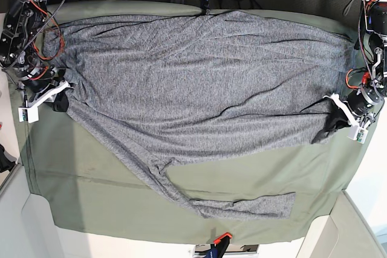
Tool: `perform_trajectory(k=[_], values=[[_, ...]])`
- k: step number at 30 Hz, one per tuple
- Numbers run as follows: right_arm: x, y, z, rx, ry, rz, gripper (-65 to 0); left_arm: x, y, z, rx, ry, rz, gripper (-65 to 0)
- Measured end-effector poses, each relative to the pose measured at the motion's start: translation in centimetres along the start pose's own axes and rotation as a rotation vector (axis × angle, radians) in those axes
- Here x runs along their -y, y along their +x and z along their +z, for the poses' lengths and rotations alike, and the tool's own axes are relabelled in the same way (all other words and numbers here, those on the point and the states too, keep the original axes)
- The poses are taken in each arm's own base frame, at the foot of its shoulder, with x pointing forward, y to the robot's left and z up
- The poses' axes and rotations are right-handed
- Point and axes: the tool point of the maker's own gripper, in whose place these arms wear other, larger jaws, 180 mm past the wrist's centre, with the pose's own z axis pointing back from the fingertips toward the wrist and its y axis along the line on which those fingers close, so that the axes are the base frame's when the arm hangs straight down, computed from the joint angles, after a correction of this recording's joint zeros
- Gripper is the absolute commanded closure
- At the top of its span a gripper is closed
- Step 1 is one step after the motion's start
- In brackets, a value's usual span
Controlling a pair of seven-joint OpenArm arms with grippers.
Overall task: Fold the T-shirt properly
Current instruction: 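Fold the shirt lengthwise with both grippers, pulling the edge over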
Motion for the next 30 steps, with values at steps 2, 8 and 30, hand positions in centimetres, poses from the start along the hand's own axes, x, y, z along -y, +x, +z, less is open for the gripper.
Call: perform_trajectory(k=[2, 8, 30], values=[[0.4, 0.1, 0.5, 0.001, -0.009, 0.015, 0.0, -0.6, 0.1, 0.6, 0.013, 0.021, 0.007, 0.0], [2.0, -0.7, 1.5, -0.024, -0.038, 0.036, 0.0, -1.7, 0.6, 2.9, 0.058, 0.066, 0.007, 0.0], [4.2, -3.0, 6.9, 0.003, -0.084, -0.038, 0.0, 1.7, -0.4, 9.1, 0.128, 0.066, -0.064, 0.0]])
